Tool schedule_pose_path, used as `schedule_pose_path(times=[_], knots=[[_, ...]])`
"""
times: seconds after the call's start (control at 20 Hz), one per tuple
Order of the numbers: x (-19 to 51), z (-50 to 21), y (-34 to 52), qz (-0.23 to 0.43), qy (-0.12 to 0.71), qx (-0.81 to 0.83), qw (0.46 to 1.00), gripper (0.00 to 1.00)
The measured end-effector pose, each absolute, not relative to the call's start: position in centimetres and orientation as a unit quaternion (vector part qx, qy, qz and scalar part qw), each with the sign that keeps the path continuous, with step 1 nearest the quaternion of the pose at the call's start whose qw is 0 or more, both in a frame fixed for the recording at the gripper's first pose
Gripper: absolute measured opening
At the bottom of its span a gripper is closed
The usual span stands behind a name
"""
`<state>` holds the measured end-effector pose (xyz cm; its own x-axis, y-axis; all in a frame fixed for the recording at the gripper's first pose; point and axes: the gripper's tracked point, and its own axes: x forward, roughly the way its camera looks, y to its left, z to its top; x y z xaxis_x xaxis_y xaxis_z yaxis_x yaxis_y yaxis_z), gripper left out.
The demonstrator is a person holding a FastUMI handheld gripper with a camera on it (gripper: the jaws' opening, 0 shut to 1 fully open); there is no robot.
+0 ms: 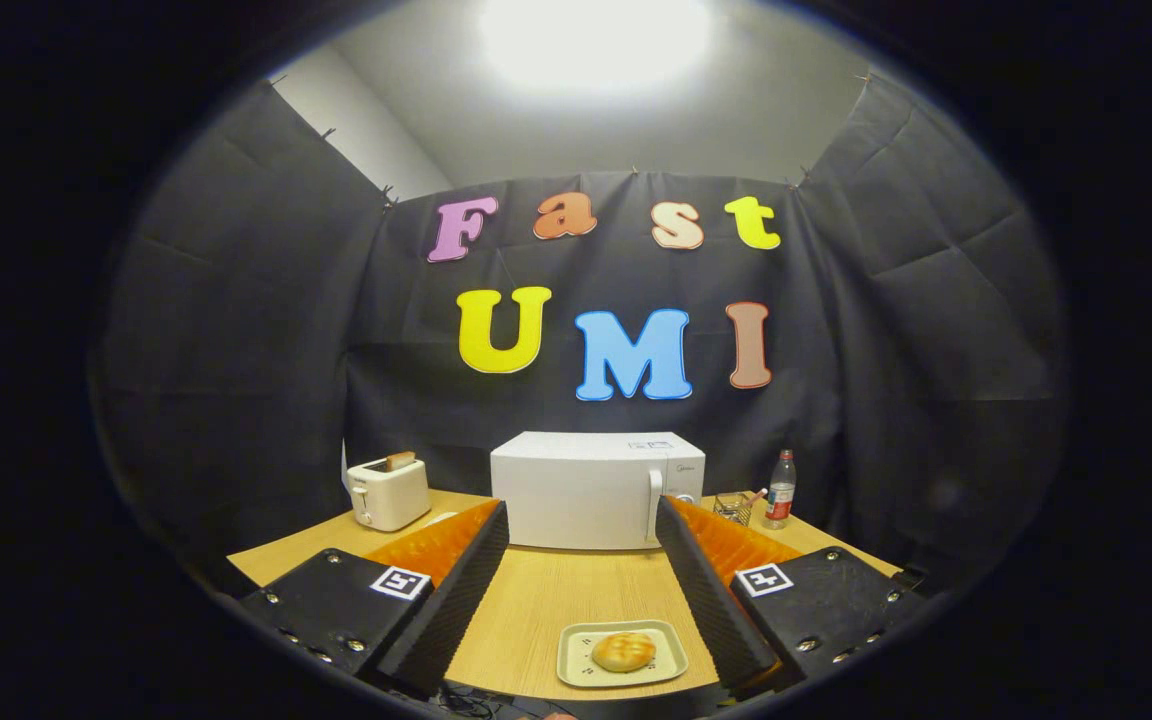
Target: Open the microwave, put the food inside, and close the microwave door.
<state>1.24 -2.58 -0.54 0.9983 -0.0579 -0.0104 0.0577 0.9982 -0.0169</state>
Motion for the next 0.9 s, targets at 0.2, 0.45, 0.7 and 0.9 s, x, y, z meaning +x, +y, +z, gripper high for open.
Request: schedule_pose_path(times=[0.2,0.45,0.7,0.9], knots=[[3.1,-0.5,-3.5,-0.034,0.006,-0.011,0.999,0.96],[7.3,-0.7,-5.3,-0.038,0.008,-0.008,0.999,0.96],[12.6,-0.7,-8.0,-0.051,0.006,-0.001,0.999,0.96],[17.2,-1.6,-10.2,-0.060,0.011,-0.002,0.998,0.96]])
